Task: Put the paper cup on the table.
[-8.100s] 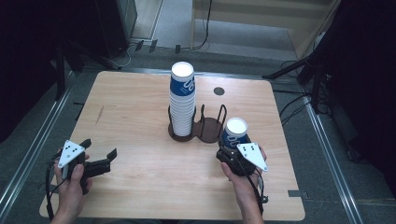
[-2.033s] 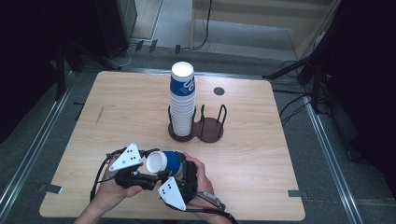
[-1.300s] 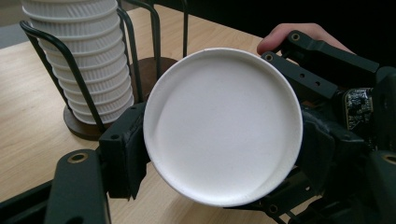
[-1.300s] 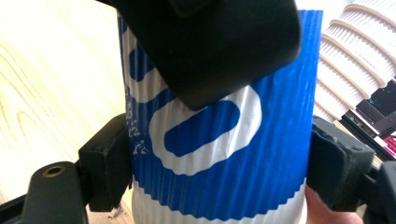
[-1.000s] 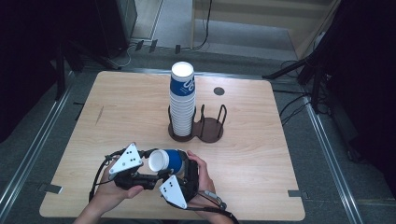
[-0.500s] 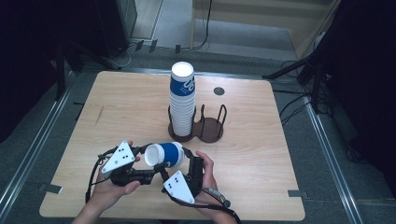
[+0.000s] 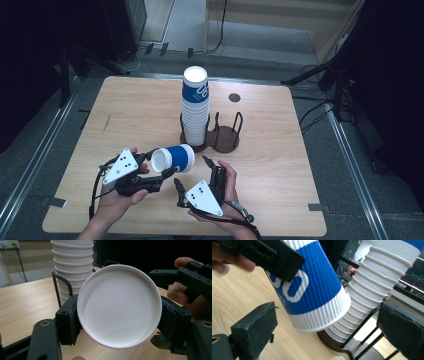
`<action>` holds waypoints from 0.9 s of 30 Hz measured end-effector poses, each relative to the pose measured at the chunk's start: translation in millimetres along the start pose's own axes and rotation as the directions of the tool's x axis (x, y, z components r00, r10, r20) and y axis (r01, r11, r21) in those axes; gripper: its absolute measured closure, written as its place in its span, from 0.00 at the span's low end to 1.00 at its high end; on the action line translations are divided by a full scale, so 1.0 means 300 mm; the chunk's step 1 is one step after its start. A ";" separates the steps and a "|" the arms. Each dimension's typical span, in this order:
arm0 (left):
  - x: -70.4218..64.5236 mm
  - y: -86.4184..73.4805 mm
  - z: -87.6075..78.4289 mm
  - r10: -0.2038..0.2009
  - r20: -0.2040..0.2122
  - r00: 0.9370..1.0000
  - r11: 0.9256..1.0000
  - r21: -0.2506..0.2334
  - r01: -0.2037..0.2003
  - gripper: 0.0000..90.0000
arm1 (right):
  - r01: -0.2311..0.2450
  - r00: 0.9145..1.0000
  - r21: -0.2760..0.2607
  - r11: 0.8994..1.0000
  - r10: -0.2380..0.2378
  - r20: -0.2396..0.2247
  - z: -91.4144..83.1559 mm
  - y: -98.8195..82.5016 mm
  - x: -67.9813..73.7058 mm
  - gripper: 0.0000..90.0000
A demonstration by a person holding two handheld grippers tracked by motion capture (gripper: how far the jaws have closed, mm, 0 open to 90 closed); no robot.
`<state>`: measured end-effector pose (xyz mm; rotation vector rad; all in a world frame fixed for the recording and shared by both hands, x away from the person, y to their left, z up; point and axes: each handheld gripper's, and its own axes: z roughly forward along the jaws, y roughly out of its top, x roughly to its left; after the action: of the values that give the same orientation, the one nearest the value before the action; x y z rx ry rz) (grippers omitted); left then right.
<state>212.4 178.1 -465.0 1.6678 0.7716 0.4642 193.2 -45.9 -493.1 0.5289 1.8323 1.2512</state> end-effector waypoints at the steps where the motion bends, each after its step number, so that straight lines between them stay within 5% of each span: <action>1: 0.000 0.000 0.000 0.000 0.000 1.000 1.000 0.000 0.000 0.32 | 0.000 1.000 0.001 1.000 0.000 0.002 -0.001 0.000 0.000 0.03; 11: -0.001 0.000 0.028 -0.004 -0.011 1.000 1.000 -0.030 0.003 0.32 | -0.094 0.995 0.029 0.995 0.094 0.028 -0.008 -0.008 -0.027 0.03; 16: -0.005 -0.004 0.041 0.000 -0.025 1.000 0.999 -0.047 -0.002 0.32 | -0.173 0.984 0.036 0.984 0.172 0.047 -0.020 -0.013 -0.054 0.05; 19: -0.004 -0.005 0.045 -0.005 -0.031 1.000 0.998 -0.061 0.003 0.32 | -0.256 0.966 0.041 0.966 0.255 0.046 -0.030 -0.007 -0.075 0.07; 23: -0.004 -0.004 0.052 -0.011 -0.037 0.999 0.997 -0.071 0.009 0.32 | -0.302 0.953 0.055 0.952 0.300 0.051 -0.034 -0.001 -0.084 0.05; 27: -0.011 -0.008 0.067 -0.019 -0.032 0.999 0.997 -0.082 0.016 0.32 | -0.379 0.924 0.063 0.923 0.374 0.078 -0.041 0.013 -0.101 0.02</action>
<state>223.1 161.9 -471.8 1.5802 0.7808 0.5052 199.8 -72.9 -475.7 0.9923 1.7816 1.3975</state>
